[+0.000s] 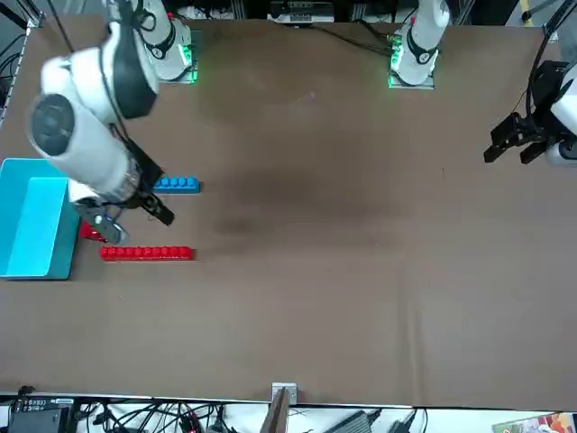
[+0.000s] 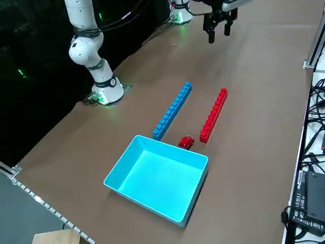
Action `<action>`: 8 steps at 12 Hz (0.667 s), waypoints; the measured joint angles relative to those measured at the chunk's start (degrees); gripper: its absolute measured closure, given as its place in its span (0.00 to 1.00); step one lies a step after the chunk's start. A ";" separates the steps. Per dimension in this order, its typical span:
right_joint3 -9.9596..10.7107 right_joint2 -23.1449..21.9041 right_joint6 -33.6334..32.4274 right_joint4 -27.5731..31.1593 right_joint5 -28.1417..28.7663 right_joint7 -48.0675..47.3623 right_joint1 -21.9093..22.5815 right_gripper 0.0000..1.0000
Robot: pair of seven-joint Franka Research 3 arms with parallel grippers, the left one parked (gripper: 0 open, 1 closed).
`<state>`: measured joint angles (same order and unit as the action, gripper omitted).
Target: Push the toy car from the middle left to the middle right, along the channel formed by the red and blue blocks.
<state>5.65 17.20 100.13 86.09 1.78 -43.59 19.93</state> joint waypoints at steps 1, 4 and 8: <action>0.00 -1.15 -1.05 0.04 0.00 4.77 -1.11 0.00; 0.02 -3.97 -3.57 0.07 0.00 18.32 -4.30 0.00; 0.28 -6.46 -5.61 0.09 0.01 34.62 -9.29 0.00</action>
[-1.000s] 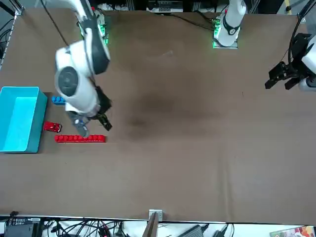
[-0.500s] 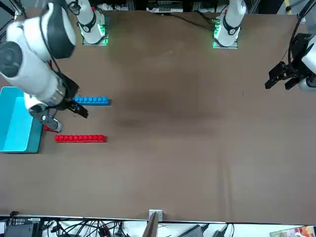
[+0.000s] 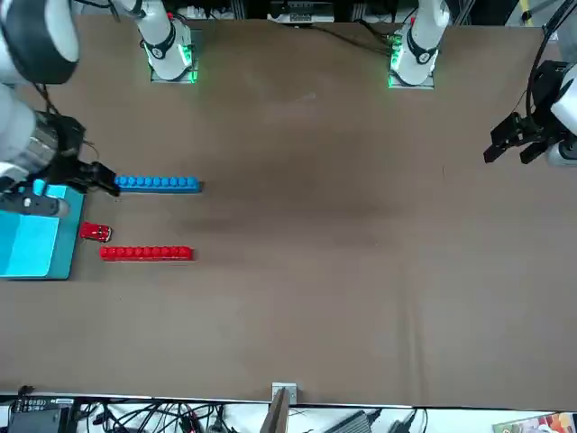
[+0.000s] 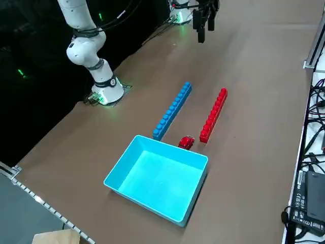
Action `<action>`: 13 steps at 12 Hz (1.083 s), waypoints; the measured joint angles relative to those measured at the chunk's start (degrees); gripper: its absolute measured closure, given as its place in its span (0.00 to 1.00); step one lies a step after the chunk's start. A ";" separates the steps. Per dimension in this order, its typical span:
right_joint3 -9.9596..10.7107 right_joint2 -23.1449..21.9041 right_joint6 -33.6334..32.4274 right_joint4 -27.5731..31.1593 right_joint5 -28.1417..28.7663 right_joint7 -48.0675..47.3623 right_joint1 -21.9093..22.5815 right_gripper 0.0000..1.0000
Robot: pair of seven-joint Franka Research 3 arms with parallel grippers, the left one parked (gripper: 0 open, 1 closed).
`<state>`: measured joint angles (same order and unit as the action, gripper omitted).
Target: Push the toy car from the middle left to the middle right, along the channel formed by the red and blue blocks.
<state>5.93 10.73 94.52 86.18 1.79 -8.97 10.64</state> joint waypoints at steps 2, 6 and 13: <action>0.11 -1.07 -0.60 -0.02 0.03 5.34 -2.70 0.00; 0.09 -4.23 -2.02 0.17 0.02 7.25 -4.14 0.00; -2.28 -14.17 -5.82 6.96 -1.63 7.76 -5.89 0.00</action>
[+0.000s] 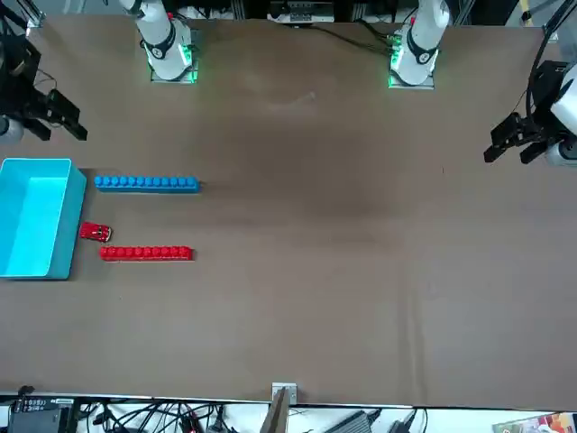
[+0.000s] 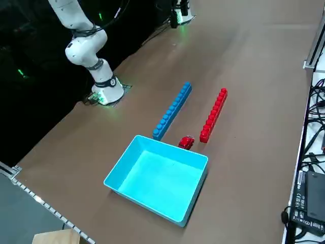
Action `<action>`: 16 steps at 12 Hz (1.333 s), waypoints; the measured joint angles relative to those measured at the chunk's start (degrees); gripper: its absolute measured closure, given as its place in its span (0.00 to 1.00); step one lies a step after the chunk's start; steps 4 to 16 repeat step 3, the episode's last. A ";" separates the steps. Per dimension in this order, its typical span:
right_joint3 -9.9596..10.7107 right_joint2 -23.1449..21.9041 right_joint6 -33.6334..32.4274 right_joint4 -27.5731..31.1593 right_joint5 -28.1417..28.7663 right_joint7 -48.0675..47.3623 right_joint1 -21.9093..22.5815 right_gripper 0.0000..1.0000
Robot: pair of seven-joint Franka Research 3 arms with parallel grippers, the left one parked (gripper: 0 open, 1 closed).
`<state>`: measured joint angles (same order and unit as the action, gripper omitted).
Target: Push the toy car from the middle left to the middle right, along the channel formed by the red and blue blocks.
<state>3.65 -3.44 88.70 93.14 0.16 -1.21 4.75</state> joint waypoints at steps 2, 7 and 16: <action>-0.37 -1.58 -0.21 1.27 -0.13 0.00 -0.10 0.00; -0.42 -1.86 -0.25 1.35 -0.13 0.00 -0.11 0.00; -0.42 -1.86 -0.25 1.35 -0.13 0.00 -0.11 0.00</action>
